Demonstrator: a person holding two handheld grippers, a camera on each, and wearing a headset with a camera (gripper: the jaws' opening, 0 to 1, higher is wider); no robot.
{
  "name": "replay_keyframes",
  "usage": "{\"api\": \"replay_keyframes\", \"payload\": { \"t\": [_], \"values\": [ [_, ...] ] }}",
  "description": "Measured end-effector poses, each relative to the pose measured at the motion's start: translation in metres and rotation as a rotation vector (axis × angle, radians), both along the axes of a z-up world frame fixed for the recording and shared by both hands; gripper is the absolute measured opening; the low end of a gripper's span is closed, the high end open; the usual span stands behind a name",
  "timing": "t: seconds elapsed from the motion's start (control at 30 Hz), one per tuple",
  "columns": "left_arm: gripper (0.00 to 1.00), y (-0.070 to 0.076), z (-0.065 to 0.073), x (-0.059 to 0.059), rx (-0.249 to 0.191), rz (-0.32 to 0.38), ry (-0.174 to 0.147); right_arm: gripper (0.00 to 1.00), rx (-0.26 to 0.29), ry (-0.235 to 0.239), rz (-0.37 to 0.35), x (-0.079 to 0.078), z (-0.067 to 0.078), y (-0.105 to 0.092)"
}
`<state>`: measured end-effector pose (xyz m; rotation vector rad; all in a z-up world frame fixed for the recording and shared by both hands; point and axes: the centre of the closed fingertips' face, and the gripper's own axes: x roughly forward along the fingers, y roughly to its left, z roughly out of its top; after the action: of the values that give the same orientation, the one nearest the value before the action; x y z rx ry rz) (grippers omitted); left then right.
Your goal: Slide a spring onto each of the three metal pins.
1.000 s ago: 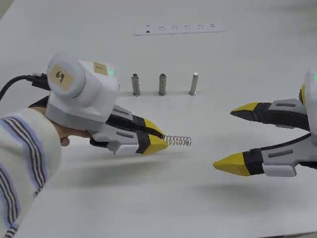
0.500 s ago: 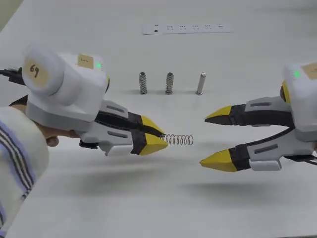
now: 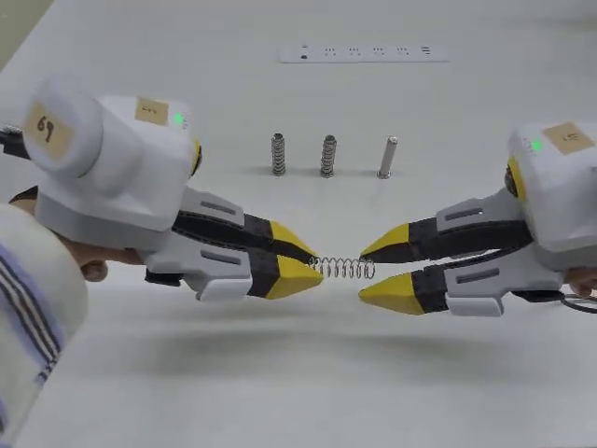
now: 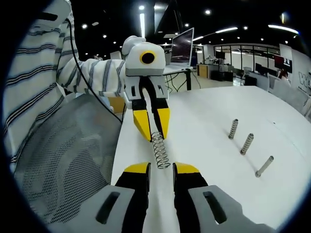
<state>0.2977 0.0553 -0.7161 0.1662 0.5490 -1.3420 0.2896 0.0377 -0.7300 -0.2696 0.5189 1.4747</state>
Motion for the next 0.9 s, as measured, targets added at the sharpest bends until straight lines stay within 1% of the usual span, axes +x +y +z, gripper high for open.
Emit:
{"api": "replay_keyframes", "payload": {
  "t": [0.03,0.23,0.37,0.47,0.6,0.73,0.8,0.87,0.9],
  "values": [
    [0.01,0.000,0.000,0.000,-0.004,0.003,0.001,0.13,0.001,0.004,0.002,-0.001,0.000,0.001],
    [0.01,-0.002,-0.002,-0.004,-0.009,0.003,0.008,0.10,0.002,0.009,0.016,-0.002,0.000,0.004],
    [0.01,-0.003,-0.002,-0.008,-0.014,-0.005,0.016,0.09,0.005,0.034,0.041,-0.007,0.001,0.002],
    [0.01,-0.003,-0.002,-0.009,-0.018,-0.003,0.020,0.09,0.006,0.049,0.042,-0.008,0.001,0.002],
    [0.01,-0.003,-0.002,-0.010,-0.018,-0.003,0.019,0.08,0.000,0.076,0.036,-0.008,0.003,0.002],
    [0.01,-0.002,0.000,-0.010,-0.022,0.003,0.017,0.08,0.009,0.085,0.027,-0.008,0.007,0.003],
    [0.01,-0.001,-0.001,-0.010,-0.016,0.003,0.015,0.08,0.015,0.089,0.029,-0.009,0.010,0.003],
    [0.01,-0.002,-0.002,-0.011,-0.014,-0.002,0.013,0.08,0.007,0.089,0.033,-0.010,0.010,0.003],
    [0.01,-0.002,-0.002,-0.011,-0.013,-0.007,0.010,0.08,-0.008,0.082,0.039,-0.011,0.010,0.003]
  ]
}}
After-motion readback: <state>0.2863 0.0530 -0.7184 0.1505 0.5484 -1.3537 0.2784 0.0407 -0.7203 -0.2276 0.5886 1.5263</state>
